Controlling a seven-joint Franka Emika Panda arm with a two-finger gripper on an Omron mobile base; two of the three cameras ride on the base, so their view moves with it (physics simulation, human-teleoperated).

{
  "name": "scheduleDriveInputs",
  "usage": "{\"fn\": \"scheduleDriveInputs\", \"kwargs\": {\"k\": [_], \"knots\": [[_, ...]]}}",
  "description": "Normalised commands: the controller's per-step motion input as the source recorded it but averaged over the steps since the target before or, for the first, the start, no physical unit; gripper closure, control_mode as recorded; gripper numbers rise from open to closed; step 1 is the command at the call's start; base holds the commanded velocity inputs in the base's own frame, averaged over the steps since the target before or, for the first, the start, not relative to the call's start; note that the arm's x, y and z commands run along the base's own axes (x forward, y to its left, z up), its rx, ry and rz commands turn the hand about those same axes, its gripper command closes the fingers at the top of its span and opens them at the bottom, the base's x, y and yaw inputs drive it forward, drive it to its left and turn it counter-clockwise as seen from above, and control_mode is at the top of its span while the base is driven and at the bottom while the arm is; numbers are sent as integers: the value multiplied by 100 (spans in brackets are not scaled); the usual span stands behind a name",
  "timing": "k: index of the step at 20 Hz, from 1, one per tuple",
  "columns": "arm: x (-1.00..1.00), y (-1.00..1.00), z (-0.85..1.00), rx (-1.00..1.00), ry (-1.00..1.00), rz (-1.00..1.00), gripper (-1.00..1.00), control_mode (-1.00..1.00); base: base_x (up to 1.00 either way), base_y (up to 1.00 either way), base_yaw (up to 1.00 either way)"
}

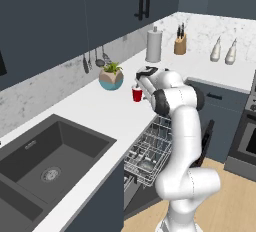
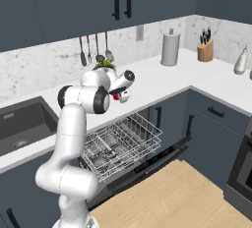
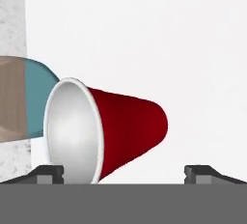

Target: Pick up the cup and bowl from the counter, place them in the dishwasher, and close the dishwasher door.

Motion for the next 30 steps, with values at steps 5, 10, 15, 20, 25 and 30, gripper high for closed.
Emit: {"fn": "scheduleDriveInputs", "kwargs": {"k": [5,10,15,20,25,30], "knots": [[31,0,-7,0,0,-2,-100,-100,0,0,0],[21,0,-10,0,0,-2,100,-100,0,0,0],[5,0,-21,0,0,-2,100,-100,0,0,0],[-34,0,-8,0,-8,0,100,-100,0,0,0],[-98,-31,5,5,-7,0,100,-100,0,0,0],[-100,-71,19,8,-5,1,100,-100,0,0,0]]}}
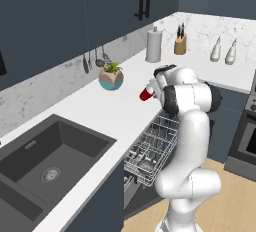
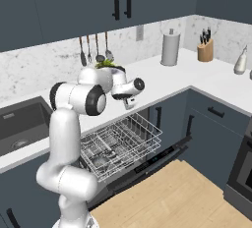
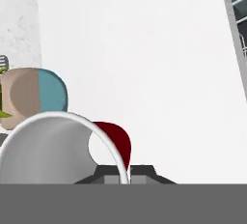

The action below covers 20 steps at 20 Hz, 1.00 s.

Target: Pick up the cup and bowl from the counter, place them in the dishwasher, and close the dishwasher door.

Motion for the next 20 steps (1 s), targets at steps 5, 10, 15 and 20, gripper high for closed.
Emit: {"fn": "scheduleDriveInputs", "kwargs": {"k": [5,10,15,20], "knots": [[-100,-91,3,1,0,2,100,-100,0,0,0],[-100,-78,-57,-5,13,1,100,-100,0,0,0],[-83,-13,-100,-15,33,3,100,-100,0,0,0],[9,8,-100,-2,4,3,100,-100,0,0,0]]}}
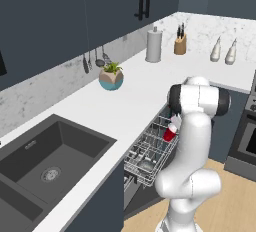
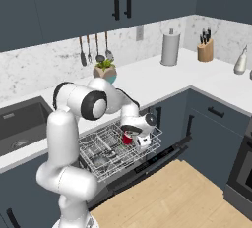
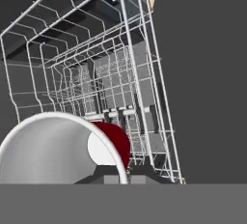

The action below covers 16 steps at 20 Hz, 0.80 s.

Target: Pick up the cup and bowl from the counter, place them in the dishwasher, and close the dishwasher door.

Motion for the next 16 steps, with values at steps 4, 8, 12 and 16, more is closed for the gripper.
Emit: {"fn": "scheduleDriveInputs", "kwargs": {"k": [4,8,12,16], "knots": [[27,16,-100,-5,0,2,100,-100,0,0,0],[0,32,-79,-3,-10,0,100,-100,0,0,0],[2,25,-42,0,-12,0,100,-100,0,0,0],[0,17,-67,-4,-1,0,100,-100,0,0,0]]}}
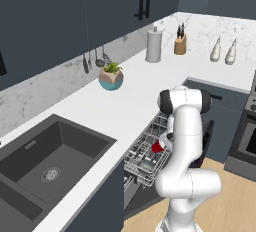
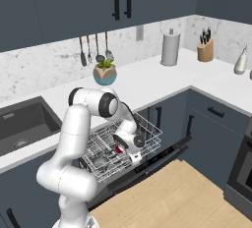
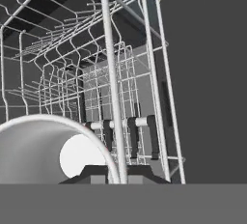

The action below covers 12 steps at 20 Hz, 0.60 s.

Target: Pick up the cup and bowl from the counter, place them in the dishwasher, and close the dishwasher door.

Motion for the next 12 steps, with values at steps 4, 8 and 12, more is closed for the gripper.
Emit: {"fn": "scheduleDriveInputs", "kwargs": {"k": [4,8,12], "knots": [[1,2,-23,-4,2,0,100,-100,0,0,0],[0,9,2,-6,15,0,-100,-100,0,0,0],[0,10,1,-7,15,0,-100,-100,0,0,0]]}}
